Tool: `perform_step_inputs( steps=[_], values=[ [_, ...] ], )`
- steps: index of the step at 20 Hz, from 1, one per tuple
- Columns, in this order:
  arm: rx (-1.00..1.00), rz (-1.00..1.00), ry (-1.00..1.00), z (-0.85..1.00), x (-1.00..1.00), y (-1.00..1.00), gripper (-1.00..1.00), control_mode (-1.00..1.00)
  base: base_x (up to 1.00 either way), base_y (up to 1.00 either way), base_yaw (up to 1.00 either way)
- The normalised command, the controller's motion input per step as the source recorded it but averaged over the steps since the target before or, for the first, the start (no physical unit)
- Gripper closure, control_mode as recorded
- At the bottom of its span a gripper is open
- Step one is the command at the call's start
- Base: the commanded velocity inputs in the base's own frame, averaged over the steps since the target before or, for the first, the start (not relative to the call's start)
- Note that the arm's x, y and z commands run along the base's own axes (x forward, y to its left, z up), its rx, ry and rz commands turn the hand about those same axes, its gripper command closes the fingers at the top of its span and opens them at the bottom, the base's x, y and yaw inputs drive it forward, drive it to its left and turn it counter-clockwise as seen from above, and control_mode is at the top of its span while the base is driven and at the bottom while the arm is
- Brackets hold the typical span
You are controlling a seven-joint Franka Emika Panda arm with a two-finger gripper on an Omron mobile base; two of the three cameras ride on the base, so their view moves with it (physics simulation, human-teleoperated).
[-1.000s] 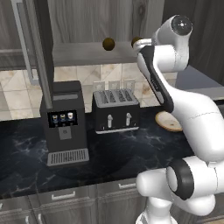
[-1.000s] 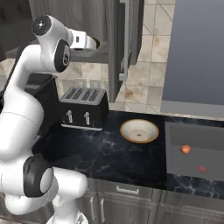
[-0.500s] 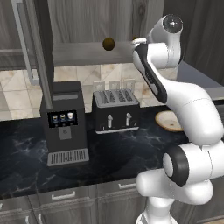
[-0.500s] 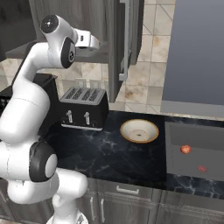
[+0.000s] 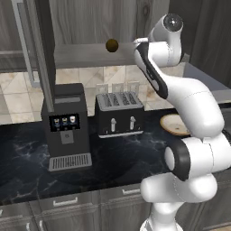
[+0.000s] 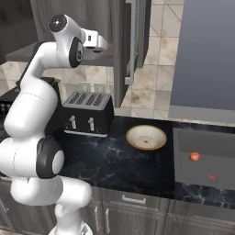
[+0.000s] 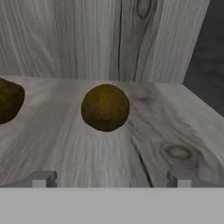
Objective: Pick the avocados from the cabinet and place them in one bowl. Pick the peach from the sink and place it in the other bowl.
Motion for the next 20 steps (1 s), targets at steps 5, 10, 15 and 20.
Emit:
perform_step_inputs(
  steps=[5,10,15,20],
  values=[
    [0.00,0.00,0.02,-0.01,0.36,0.00,-1.00,-1.00,0.00,0.00,0.00],
    [0.00,0.00,0.00,0.00,0.30,0.00,-1.00,-1.00,0.00,0.00,0.00],
    [0.00,0.00,0.02,0.00,0.32,0.00,-1.00,-1.00,0.00,0.00,0.00],
    [0.00,0.00,0.03,0.00,0.37,0.02,-1.00,-1.00,0.00,0.00,0.00]
  ],
)
